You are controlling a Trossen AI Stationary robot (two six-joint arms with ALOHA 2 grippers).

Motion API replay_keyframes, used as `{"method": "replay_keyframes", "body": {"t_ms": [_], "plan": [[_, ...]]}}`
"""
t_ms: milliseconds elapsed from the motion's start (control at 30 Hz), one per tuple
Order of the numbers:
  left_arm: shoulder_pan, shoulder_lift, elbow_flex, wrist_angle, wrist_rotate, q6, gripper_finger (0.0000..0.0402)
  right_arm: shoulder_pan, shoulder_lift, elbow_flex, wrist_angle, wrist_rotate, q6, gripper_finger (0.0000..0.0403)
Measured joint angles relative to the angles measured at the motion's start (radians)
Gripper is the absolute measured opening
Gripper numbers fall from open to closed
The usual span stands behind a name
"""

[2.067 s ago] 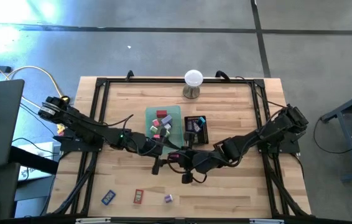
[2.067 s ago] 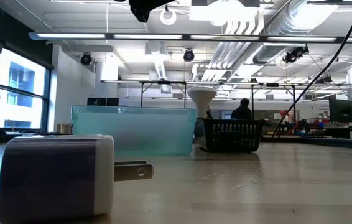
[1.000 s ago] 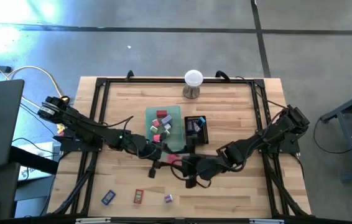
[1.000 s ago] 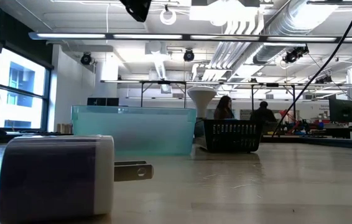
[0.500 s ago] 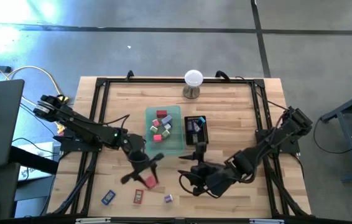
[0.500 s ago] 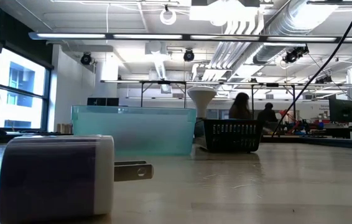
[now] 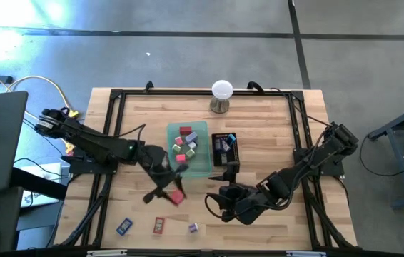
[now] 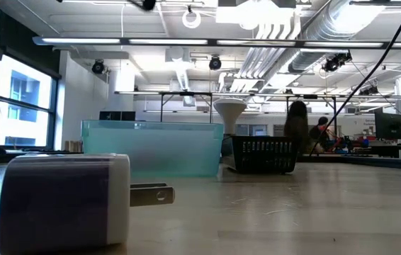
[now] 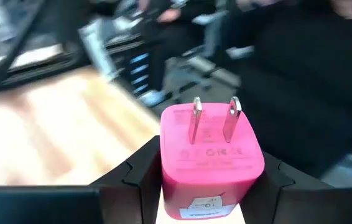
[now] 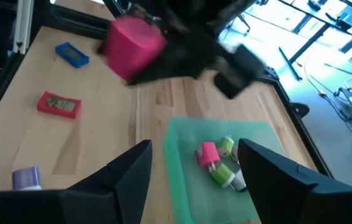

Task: Pick & Place Office items
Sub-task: Put the pink charger adapter into the blue bin

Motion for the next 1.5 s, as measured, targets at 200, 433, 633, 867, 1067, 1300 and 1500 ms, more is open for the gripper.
{"method": "replay_keyframes", "body": {"t_ms": [200, 433, 633, 867, 1067, 1300, 1500], "plan": [[0.074, -0.040, 0.000, -0.144, -0.418, -0.152, 0.0151, -0.003, 0.000, 0.000, -0.069, -0.001, 0.074, 0.0227], [0.220, -0.041, -0.001, -0.452, -0.750, -0.424, 0.0151, -0.014, 0.000, 0.000, -0.110, -0.001, 0.117, 0.0227], [0.305, -0.039, -0.016, -0.547, -0.703, -0.498, 0.0151, -0.036, 0.000, 0.000, -0.110, -0.027, 0.116, 0.0227], [0.306, 0.027, -0.016, -0.536, -0.626, -0.482, 0.0152, -0.076, 0.001, -0.004, -0.101, -0.078, 0.117, 0.0227], [0.306, 0.124, -0.017, -0.500, -0.632, -0.406, 0.0162, -0.105, 0.001, -0.011, -0.094, -0.120, 0.117, 0.0227], [0.326, 0.175, -0.017, -0.469, -0.643, -0.387, 0.0165, -0.119, 0.001, -0.011, -0.080, -0.177, 0.117, 0.0227], [0.358, 0.233, -0.017, -0.448, -0.645, -0.330, 0.0166, -0.119, 0.001, -0.011, -0.074, -0.179, 0.117, 0.0227]]}}
